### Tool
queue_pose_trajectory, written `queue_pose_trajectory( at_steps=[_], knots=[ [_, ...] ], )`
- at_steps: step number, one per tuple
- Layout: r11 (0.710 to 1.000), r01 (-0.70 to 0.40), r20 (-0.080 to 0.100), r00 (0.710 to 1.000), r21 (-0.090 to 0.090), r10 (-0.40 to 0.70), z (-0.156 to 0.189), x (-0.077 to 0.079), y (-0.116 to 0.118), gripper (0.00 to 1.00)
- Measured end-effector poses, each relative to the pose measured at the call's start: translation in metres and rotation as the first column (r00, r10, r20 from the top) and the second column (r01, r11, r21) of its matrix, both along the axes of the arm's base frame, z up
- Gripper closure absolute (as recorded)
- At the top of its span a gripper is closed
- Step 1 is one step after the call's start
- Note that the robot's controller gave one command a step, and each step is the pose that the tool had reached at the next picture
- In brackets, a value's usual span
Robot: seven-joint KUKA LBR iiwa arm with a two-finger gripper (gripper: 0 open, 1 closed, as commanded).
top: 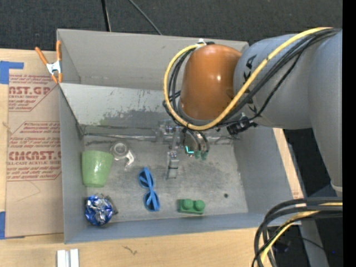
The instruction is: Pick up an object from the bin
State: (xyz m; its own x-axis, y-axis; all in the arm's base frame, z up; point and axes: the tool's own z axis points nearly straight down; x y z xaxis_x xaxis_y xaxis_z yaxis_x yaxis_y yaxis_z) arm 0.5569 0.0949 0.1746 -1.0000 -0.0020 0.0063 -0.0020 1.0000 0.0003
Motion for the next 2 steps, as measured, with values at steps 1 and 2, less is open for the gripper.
queue_pose_trajectory(
  at_steps=[1,2],
  knots=[
    [0.98,-0.199,0.011,0.98,0.001,0.199,-0.106,-0.017,0.037,0.0],
    [0.943,-0.332,0.009,0.943,-0.001,0.332,-0.104,-0.007,-0.005,0.0]
  ],
)
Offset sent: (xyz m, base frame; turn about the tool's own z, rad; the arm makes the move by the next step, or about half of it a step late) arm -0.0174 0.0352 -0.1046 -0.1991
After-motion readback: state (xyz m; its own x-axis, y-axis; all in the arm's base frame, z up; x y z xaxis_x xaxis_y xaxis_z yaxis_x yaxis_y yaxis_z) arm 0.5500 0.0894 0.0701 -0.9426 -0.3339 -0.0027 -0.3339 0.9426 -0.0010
